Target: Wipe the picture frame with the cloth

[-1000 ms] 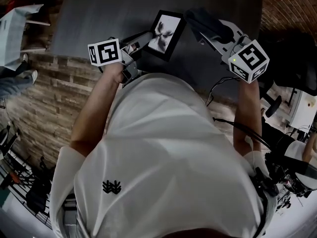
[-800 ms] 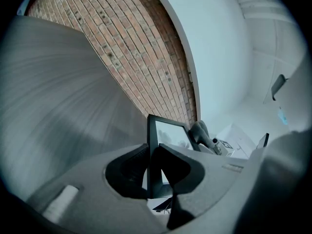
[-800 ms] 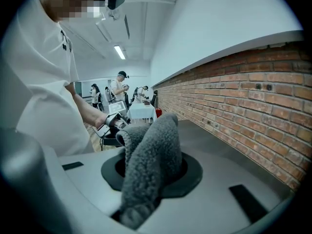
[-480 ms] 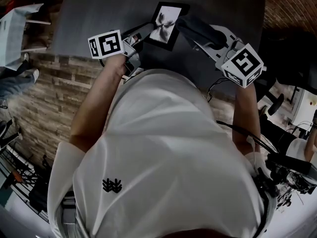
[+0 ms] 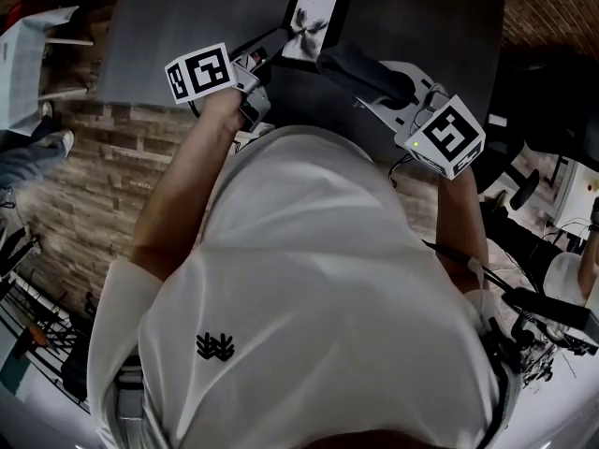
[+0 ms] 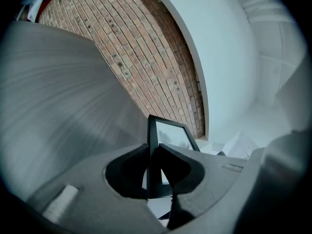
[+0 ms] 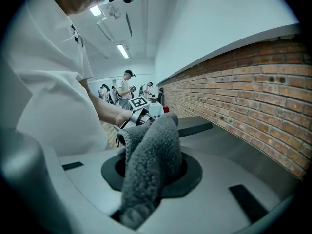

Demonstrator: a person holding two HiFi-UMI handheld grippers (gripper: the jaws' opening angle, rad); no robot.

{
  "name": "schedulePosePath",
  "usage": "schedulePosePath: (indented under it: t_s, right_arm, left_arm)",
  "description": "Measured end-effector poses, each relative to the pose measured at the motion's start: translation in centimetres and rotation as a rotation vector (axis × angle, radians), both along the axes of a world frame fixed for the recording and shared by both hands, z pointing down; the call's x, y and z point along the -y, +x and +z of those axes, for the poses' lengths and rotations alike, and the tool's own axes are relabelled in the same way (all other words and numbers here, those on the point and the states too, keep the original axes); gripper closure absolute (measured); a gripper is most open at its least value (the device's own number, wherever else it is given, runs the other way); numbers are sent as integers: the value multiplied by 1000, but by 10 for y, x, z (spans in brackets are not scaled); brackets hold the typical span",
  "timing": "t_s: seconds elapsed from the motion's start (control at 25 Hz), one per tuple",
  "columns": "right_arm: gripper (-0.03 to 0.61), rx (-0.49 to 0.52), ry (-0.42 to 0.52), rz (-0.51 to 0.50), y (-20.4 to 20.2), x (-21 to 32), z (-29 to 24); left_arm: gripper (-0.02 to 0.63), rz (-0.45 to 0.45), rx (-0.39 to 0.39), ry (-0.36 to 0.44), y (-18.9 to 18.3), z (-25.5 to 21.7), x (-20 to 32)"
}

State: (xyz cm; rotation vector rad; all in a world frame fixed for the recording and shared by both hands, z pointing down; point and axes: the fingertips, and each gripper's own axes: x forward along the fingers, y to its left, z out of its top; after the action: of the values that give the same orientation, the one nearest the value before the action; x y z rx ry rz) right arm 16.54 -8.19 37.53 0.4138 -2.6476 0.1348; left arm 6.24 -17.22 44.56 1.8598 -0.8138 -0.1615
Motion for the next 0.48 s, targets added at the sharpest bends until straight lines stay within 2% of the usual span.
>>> schedulePosePath:
  t_s: [0.12, 0.28, 0.48]
  right_arm:
    - [489, -19, 3, -1, -6, -5, 2]
    - [489, -93, 56, -9, -13, -10, 13]
    - [489, -153, 87, 17, -22, -8, 35]
  left_arm:
    - [538, -22, 10, -8, -6, 2, 7]
    - [538, -54, 11, -13, -11, 3, 18]
    - [538, -47, -10, -12, 2, -1, 24]
